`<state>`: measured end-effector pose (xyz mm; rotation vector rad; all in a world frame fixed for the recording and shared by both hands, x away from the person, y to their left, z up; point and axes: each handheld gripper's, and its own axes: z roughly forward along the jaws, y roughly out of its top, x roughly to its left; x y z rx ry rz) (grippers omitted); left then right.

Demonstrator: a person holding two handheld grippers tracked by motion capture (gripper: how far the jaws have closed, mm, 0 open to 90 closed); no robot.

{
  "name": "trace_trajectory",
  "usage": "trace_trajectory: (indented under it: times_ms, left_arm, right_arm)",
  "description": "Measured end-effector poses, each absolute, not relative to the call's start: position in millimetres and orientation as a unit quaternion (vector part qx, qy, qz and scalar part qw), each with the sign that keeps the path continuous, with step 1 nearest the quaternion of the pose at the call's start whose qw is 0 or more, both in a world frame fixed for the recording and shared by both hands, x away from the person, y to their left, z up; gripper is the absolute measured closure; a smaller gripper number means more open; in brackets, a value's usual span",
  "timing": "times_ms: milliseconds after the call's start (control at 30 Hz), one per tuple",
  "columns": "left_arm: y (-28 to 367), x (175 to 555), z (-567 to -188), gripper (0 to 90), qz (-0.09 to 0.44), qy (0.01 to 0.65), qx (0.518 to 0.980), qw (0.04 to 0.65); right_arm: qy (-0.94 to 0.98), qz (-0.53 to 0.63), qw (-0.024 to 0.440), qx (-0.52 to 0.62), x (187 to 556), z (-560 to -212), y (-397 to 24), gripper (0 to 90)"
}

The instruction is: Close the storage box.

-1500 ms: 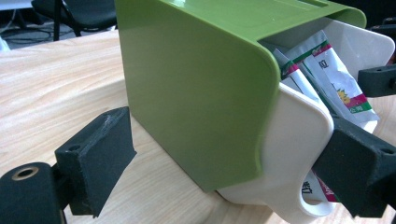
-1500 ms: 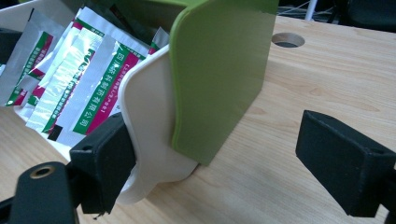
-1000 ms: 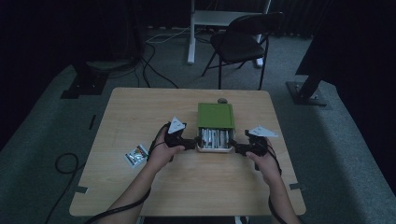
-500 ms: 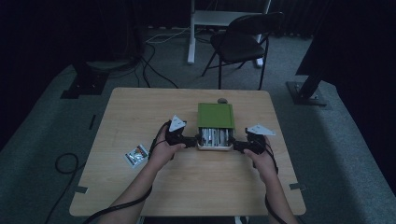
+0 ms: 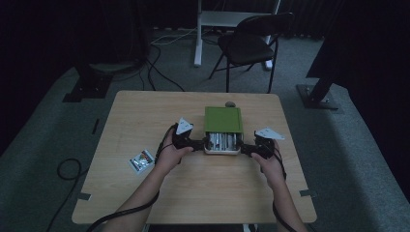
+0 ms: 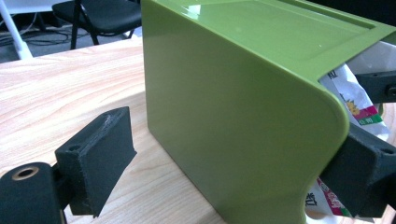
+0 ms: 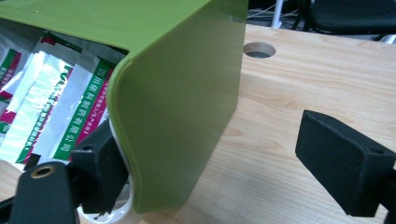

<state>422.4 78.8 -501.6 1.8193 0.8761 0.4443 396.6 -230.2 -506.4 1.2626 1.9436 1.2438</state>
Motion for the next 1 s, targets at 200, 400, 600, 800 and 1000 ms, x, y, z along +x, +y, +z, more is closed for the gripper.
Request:
trace_trajectory:
  times_ms: [200, 400, 600, 800, 1000]
  left_arm:
    - [77.8, 425.0, -501.0, 10.4, 0.188, 0.363, 0.757, 0.51]
    - [77.3, 426.3, -500.6, 10.6, 0.189, 0.361, 0.756, 0.512]
    - [77.7, 421.7, -497.7, 11.5, 0.173, 0.363, 0.749, 0.526]
    - [76.9, 412.6, -498.0, 11.5, 0.178, 0.353, 0.754, 0.525]
    - [79.3, 405.5, -496.9, 11.2, 0.181, 0.357, 0.752, 0.524]
  right_arm:
    - [0.713, 0.451, 0.248, 0.477, 399.5, -506.6, -229.2, 13.1]
    - [0.713, 0.448, 0.253, 0.476, 400.8, -506.2, -227.9, 13.4]
    - [0.714, 0.451, 0.244, 0.477, 397.9, -505.8, -224.9, 13.6]
    - [0.721, 0.459, 0.24, 0.46, 392.8, -508.9, -219.7, 13.4]
    - [0.715, 0.468, 0.237, 0.462, 388.7, -505.0, -219.4, 13.4]
